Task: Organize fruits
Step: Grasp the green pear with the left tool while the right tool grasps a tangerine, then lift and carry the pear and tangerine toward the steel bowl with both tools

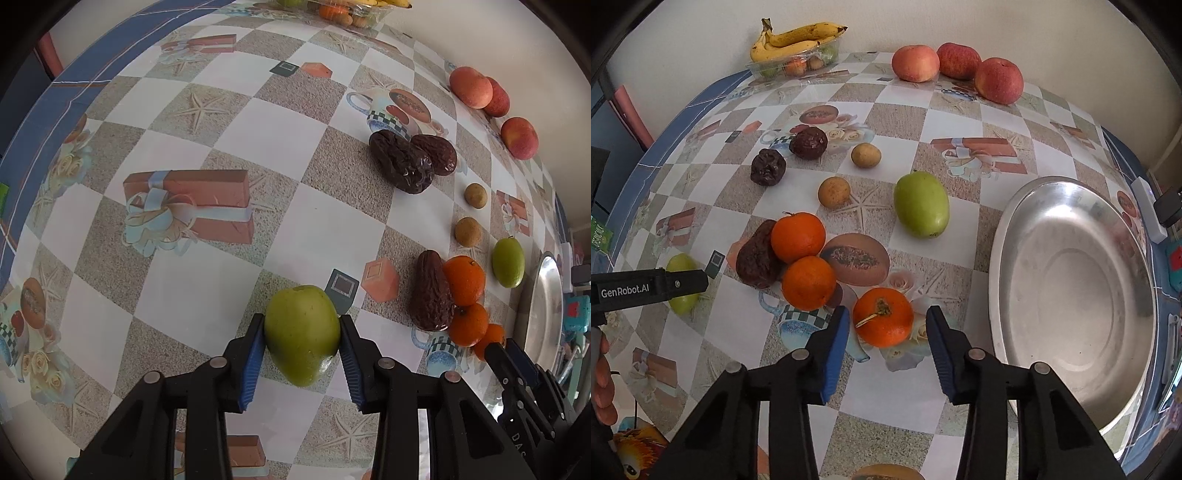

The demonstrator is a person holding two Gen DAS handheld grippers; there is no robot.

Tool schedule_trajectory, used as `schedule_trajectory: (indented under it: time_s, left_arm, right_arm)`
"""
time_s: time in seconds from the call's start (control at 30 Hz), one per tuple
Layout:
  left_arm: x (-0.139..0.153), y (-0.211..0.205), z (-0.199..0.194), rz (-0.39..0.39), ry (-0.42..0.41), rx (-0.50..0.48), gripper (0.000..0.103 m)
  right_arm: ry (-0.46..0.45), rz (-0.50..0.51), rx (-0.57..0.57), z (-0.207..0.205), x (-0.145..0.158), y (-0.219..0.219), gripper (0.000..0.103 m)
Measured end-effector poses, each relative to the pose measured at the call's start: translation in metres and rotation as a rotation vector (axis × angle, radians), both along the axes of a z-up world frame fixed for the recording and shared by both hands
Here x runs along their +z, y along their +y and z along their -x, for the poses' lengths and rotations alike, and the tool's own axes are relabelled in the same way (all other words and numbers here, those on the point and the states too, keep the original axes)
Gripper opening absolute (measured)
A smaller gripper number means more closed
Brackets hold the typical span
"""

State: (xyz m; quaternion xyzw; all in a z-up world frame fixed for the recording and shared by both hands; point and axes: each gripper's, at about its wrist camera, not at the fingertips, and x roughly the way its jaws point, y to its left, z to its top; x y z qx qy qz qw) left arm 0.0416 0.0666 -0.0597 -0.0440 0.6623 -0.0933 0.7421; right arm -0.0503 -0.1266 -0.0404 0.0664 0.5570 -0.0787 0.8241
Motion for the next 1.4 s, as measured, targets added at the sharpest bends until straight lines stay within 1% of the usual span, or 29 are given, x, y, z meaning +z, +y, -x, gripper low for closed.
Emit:
schedule_trajectory:
  time_s: [0.03,0.07,0.3,0.43,0.53,0.7,0.9,1.0,1.1,1.27,1.4]
  left_arm:
    - [0.001,0.001,0.0,0.002,-0.001,0.001,0.041]
    - [0.001,0.002,0.0,0.006,-0.005,0.004,0.041]
    - [0.026,0.011,0.0,0.052,-0.087,0.028,0.041]
    - [0.035,0.003,-0.006,0.097,-0.098,0.039,0.041]
    - [0.042,-0.007,-0.011,0.111,-0.105,0.046,0.041]
    - [0.051,-0.038,-0.024,0.127,-0.118,0.035,0.041]
    - [0.053,-0.078,-0.035,0.138,-0.116,-0.004,0.041]
    - [0.053,-0.092,-0.042,0.127,-0.121,-0.013,0.041]
    - [0.05,-0.106,-0.048,0.114,-0.13,-0.018,0.041]
    - [0.05,-0.127,-0.044,0.113,-0.152,-0.07,0.041]
    - [0.054,-0.144,-0.034,0.122,-0.162,-0.127,0.041]
  right_arm:
    - [-0.001,-0.013,0.0,0.0,0.0,-0.001,0.033]
    - [-0.006,-0.025,-0.001,0.0,0.001,-0.002,0.032]
    - [-0.051,-0.042,-0.003,0.002,0.012,0.0,0.03]
    - [-0.103,-0.04,-0.025,0.004,0.026,-0.002,0.03]
    - [-0.129,-0.011,-0.044,0.001,0.035,-0.003,0.03]
    - [-0.166,-0.049,-0.068,-0.008,0.044,-0.012,0.03]
    - [-0.165,-0.058,-0.111,-0.02,0.044,-0.025,0.03]
    - [-0.155,-0.04,-0.134,-0.026,0.042,-0.031,0.03]
    - [-0.163,-0.051,-0.143,-0.032,0.042,-0.039,0.03]
    - [-0.165,-0.035,-0.18,-0.037,0.043,-0.059,0.03]
    - [-0.13,-0.018,-0.242,-0.036,0.037,-0.081,0.03]
